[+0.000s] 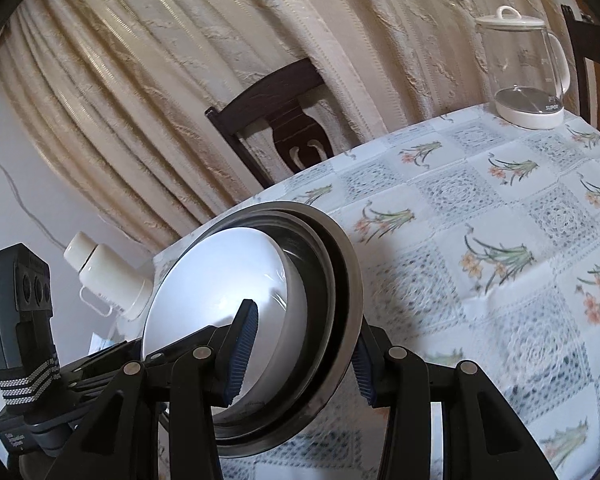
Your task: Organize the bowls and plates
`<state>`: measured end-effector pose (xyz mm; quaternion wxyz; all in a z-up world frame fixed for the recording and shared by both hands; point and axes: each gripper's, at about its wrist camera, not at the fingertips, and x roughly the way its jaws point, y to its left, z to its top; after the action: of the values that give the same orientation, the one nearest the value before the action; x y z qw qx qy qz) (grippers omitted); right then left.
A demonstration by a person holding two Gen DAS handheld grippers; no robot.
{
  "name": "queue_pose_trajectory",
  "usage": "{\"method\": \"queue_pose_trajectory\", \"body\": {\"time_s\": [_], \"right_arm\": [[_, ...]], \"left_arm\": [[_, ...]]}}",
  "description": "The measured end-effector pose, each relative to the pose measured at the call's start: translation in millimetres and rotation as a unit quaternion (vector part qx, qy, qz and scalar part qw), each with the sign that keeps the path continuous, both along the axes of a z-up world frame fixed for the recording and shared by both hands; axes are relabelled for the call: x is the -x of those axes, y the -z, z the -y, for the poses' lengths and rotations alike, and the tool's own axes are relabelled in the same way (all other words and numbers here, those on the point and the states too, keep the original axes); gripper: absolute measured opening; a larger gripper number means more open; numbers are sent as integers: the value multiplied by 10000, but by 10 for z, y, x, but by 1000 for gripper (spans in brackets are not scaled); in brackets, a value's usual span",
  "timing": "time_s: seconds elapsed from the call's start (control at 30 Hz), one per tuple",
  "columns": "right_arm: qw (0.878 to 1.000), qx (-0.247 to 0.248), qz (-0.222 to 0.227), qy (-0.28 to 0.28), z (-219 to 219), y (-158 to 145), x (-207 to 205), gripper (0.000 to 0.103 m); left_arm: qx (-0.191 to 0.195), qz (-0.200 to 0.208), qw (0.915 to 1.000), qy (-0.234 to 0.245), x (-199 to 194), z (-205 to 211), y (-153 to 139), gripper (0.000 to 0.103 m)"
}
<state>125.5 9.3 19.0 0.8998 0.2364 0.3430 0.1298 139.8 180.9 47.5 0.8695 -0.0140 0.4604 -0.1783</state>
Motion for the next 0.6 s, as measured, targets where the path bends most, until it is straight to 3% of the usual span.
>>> {"method": "queue_pose_trajectory", "body": {"time_s": [0.6], "right_arm": [[9981, 41, -112, -599, -693, -33, 356, 47]], "left_arm": [[127, -16, 9991, -397, 551, -817, -26, 50]]}}
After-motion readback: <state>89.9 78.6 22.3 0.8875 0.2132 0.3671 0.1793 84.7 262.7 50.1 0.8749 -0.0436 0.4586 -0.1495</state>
